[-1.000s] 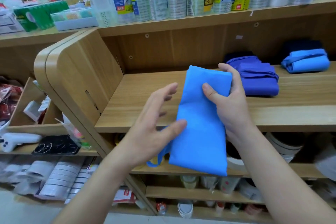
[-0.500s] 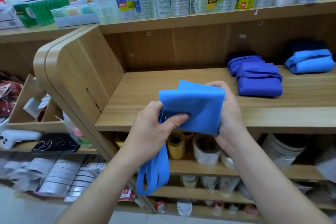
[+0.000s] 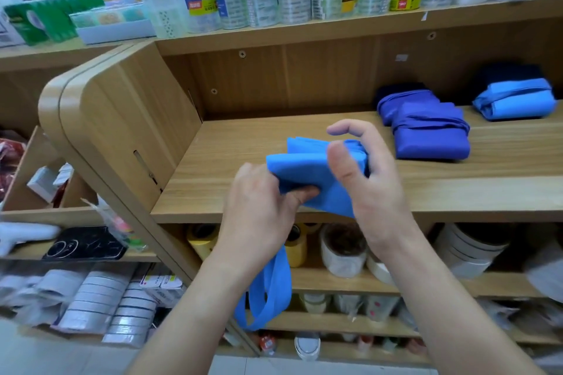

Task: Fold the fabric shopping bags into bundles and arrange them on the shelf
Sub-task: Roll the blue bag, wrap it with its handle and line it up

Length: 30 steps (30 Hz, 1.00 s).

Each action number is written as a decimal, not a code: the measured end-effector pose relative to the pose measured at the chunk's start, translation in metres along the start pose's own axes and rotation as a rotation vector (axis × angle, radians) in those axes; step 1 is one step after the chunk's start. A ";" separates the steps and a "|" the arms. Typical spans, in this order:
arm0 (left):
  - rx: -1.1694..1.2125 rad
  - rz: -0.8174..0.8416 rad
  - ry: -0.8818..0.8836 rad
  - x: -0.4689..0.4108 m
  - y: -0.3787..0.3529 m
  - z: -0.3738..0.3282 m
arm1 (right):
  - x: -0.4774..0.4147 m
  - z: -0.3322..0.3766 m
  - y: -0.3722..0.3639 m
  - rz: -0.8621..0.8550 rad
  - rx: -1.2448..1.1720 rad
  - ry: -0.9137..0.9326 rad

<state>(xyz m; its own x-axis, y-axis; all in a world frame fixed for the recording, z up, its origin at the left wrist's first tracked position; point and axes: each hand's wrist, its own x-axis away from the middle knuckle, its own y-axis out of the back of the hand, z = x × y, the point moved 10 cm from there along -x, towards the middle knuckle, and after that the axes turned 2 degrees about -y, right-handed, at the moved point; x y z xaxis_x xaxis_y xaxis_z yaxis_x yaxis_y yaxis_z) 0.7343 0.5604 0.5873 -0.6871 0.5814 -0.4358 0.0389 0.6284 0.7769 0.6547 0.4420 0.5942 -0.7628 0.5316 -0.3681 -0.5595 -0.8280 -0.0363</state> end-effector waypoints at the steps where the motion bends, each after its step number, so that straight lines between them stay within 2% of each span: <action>1: -0.081 0.014 -0.056 -0.001 -0.003 -0.004 | 0.002 0.003 0.004 -0.076 0.028 0.032; 4: -0.182 0.140 -0.091 0.001 -0.018 -0.005 | 0.008 0.007 0.015 -0.256 0.166 0.113; 7: -0.127 0.252 -0.106 0.005 -0.031 0.000 | 0.010 0.010 0.018 -0.309 0.278 0.203; 9: 0.109 0.285 -0.030 0.006 -0.035 0.007 | 0.010 0.014 0.018 -0.310 0.276 0.250; 11: 0.463 0.271 0.090 0.005 -0.033 0.012 | 0.007 0.013 0.017 -0.291 0.219 0.258; 12: 0.558 0.270 0.097 0.002 -0.030 0.010 | 0.006 0.011 0.017 -0.280 0.180 0.248; 14: 0.592 0.303 0.055 -0.001 -0.029 0.002 | 0.004 0.003 0.015 -0.261 0.118 0.204; 16: 0.568 0.291 0.027 -0.003 -0.027 -0.002 | 0.001 -0.011 0.013 -0.222 0.084 0.115; 18: 0.529 0.248 0.005 -0.005 -0.020 -0.001 | -0.007 -0.020 0.009 -0.111 0.163 0.023; 22: 0.336 0.252 -0.126 -0.006 -0.011 -0.010 | -0.014 -0.013 -0.008 0.347 0.629 0.007; 24: 0.259 0.276 -0.192 -0.005 -0.013 -0.020 | -0.016 -0.011 -0.014 0.466 0.848 0.042; 26: 0.278 0.270 -0.210 -0.005 -0.013 -0.026 | -0.021 -0.003 -0.019 0.457 0.775 0.107; 28: 0.338 0.282 -0.212 -0.006 -0.013 -0.029 | -0.026 0.001 -0.018 0.375 0.671 0.182; 30: 0.380 0.312 -0.218 -0.008 -0.016 -0.030 | -0.026 0.001 -0.015 0.294 0.671 0.241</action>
<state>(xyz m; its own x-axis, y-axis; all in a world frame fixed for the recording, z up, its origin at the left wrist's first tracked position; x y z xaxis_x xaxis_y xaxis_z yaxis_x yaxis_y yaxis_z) 0.7173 0.5301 0.5925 -0.4358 0.8388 -0.3263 0.5050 0.5279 0.6829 0.6825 0.4403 0.6056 -0.8618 0.1891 -0.4706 -0.4803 -0.6025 0.6374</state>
